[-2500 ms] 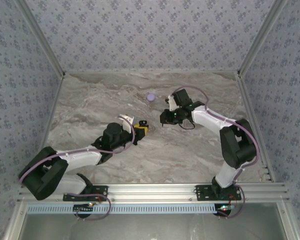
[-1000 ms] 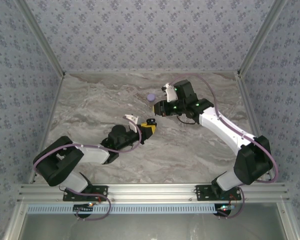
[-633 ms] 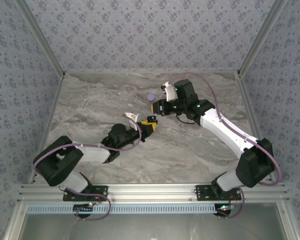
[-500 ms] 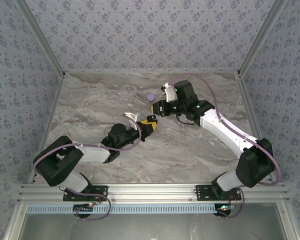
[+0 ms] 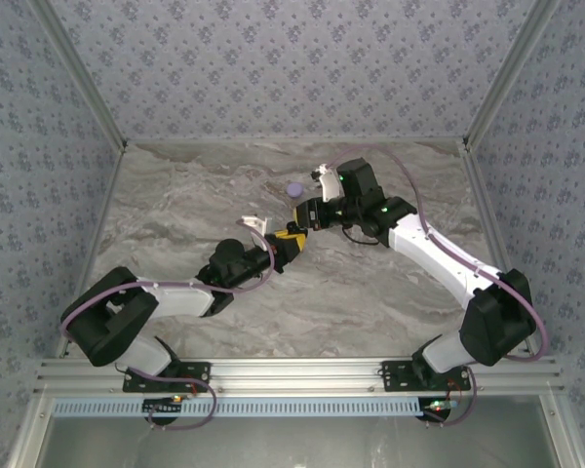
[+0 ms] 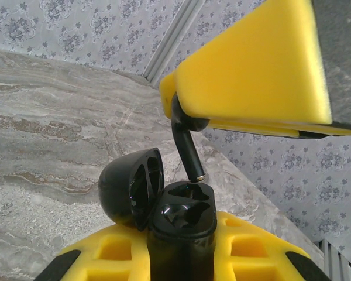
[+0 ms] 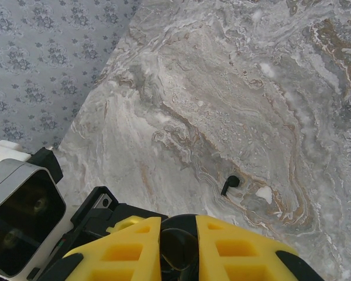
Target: Insert the wireless bluetooth earbuds into the charging case
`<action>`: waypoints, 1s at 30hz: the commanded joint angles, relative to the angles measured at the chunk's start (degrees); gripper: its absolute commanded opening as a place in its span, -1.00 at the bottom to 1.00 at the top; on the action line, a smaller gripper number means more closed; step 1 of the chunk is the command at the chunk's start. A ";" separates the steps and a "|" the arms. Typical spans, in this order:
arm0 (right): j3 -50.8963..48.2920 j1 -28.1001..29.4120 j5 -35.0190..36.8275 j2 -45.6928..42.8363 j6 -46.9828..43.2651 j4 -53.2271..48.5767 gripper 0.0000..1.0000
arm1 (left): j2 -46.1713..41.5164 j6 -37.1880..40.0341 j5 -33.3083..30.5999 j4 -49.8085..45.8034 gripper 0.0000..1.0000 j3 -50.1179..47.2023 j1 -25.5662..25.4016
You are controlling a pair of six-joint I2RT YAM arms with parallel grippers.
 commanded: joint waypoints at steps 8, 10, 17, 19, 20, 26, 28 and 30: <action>-2.30 0.60 -0.75 -1.24 -1.10 0.18 -0.62 | -1.67 -2.12 -1.37 1.04 -0.74 2.11 -0.51; -2.62 0.66 -0.77 -1.32 -1.04 0.33 -0.61 | -1.82 -2.36 -1.60 0.74 -0.74 2.20 -0.50; -3.20 1.04 -0.64 -1.31 -1.04 0.47 -0.62 | -2.29 -2.50 -1.53 -0.15 -0.74 2.47 -0.52; -3.29 1.12 -0.77 -1.34 -0.98 0.36 -0.62 | -2.46 -2.41 -1.85 -0.50 -0.74 2.46 -0.50; -3.19 1.13 -0.78 -1.33 -1.04 0.28 -0.61 | -2.68 -2.38 -2.05 -0.58 -0.75 2.38 -0.50; -3.31 1.47 -1.43 -1.50 -1.52 -0.37 -0.59 | -3.10 -2.12 -2.51 -1.00 -0.75 2.50 -0.51; -3.41 1.64 -1.32 -1.45 -1.72 -0.86 -0.57 | -3.20 -2.06 -2.47 -0.92 -0.75 2.55 -0.54; -3.38 1.73 -1.18 -1.46 -2.08 -1.46 -0.55 | -3.48 -1.77 -2.24 -0.72 -0.74 2.55 -0.50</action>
